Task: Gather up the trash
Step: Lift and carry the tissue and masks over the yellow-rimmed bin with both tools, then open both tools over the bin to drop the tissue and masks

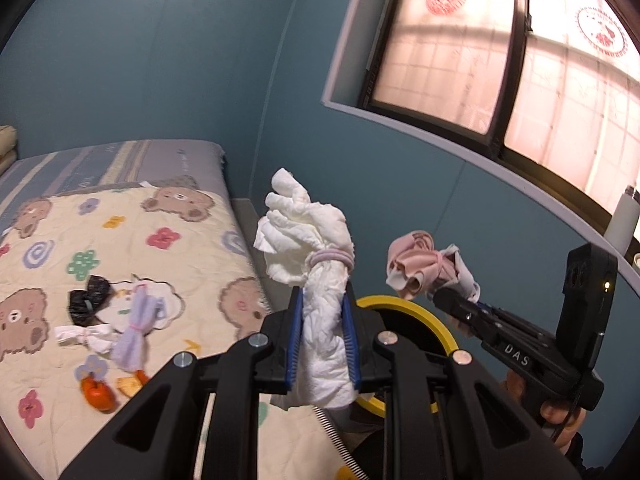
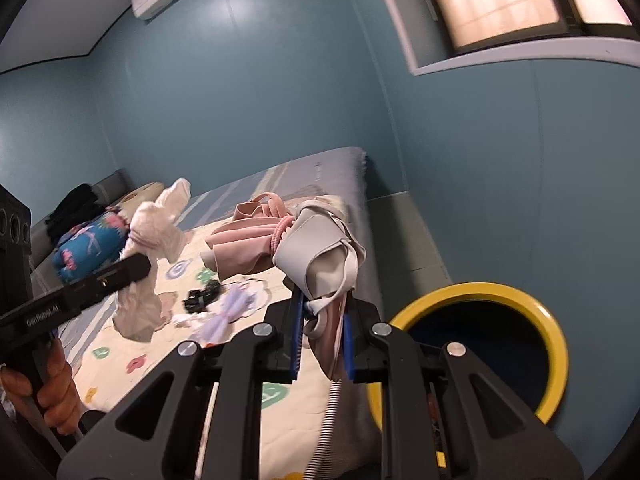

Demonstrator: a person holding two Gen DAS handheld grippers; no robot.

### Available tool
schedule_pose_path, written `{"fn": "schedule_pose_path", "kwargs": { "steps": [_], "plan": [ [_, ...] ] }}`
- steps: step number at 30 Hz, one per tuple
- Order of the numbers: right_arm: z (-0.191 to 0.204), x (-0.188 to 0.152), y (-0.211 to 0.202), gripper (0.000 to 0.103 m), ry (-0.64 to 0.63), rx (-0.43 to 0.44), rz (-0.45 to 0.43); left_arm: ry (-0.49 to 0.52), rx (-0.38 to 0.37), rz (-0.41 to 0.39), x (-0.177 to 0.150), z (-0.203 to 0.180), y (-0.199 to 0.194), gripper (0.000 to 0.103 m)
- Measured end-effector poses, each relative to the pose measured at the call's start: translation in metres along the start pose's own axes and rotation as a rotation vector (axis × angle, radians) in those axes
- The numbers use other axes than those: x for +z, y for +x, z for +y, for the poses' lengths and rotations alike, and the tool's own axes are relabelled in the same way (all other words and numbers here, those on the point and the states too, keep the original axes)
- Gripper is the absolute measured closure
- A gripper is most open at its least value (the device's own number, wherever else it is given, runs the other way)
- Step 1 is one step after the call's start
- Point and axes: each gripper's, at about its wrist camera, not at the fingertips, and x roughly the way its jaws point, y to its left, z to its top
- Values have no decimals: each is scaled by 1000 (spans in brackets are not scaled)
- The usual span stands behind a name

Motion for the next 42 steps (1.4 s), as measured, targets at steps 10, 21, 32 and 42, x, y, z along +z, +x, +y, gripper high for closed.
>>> {"fn": "schedule_pose_path", "kwargs": {
  "steps": [10,21,32,42],
  "plan": [
    [-62,-4,1,87,99,-138,-6,34,-92,95,-7,-42,70,85],
    [-112,-20,21,87,190,-228,45,32,-136,206,-26,-67,150,85],
    [-149,-31,61,83,250,-276,120,6,-170,308,-52,-70,199,85],
    [-164,-39,73,60,276,-306,142,-32,-156,339,-61,-60,208,54]
  ]
}}
